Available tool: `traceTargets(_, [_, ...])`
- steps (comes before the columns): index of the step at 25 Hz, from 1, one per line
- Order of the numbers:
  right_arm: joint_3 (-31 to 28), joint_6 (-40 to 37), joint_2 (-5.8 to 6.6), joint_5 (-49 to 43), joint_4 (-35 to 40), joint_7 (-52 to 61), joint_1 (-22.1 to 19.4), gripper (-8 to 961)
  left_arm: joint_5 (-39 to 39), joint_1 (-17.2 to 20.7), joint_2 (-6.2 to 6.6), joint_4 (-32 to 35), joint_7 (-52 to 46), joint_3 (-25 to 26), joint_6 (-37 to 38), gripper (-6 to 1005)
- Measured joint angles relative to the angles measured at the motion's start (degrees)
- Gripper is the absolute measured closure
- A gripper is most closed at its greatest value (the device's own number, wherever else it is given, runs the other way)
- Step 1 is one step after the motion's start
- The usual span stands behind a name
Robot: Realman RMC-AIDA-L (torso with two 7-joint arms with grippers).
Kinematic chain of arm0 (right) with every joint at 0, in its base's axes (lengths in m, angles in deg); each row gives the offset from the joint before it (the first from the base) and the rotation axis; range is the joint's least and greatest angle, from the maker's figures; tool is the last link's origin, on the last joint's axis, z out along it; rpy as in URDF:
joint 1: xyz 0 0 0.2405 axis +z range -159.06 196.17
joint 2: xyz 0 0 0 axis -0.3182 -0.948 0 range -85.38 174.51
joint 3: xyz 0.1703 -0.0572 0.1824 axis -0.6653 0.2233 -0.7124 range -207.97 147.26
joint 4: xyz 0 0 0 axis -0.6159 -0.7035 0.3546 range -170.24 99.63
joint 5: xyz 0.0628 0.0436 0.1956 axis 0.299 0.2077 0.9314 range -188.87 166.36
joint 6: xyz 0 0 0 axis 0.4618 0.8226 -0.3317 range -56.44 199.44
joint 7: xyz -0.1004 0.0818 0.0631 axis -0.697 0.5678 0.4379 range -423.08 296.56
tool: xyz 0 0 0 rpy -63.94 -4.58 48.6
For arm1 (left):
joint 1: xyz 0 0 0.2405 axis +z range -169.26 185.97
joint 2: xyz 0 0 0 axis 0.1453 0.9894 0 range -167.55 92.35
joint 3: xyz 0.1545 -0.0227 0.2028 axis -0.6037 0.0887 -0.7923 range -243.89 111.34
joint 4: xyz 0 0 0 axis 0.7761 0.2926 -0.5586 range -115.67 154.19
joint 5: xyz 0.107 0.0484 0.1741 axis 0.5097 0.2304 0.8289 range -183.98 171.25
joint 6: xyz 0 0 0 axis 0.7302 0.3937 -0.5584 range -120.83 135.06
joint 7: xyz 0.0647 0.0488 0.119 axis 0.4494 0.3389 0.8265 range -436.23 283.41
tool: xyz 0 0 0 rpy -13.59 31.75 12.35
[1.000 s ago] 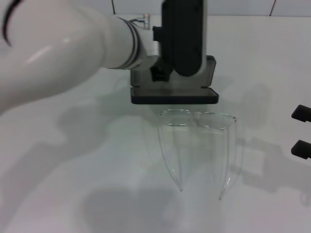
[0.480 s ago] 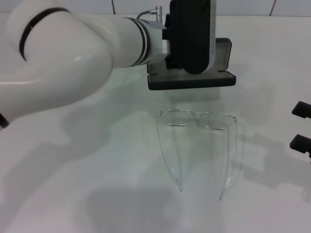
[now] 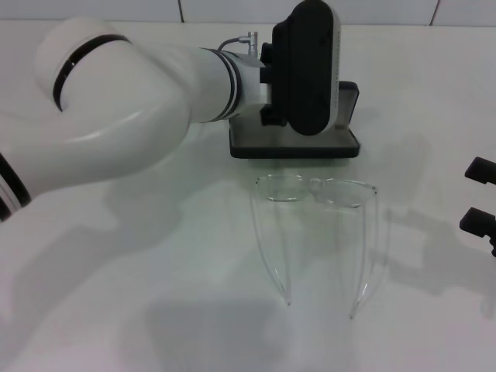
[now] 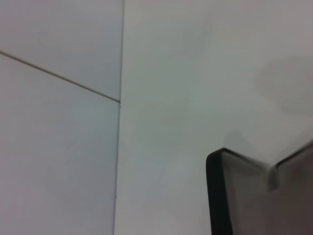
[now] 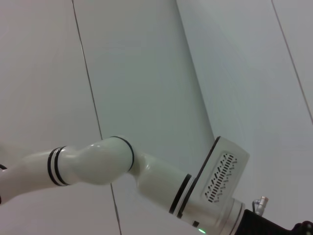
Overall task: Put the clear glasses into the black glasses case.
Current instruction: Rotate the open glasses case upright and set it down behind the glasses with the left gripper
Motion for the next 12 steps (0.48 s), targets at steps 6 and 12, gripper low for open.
traceTargets(6, [-0.13,0.02,0.00,0.19,-0.13,-0.01,-0.21,231,0.00,0.41,-0.03,0.09,-0.94,-2.07,-2.57,815])
traceTargets(12, [-0.13,0.02,0.11,0.19,-0.60,-0.22,-0.48,231,0.01,0.44,-0.04,0.11,-1.08,-2.63,-2.86,791])
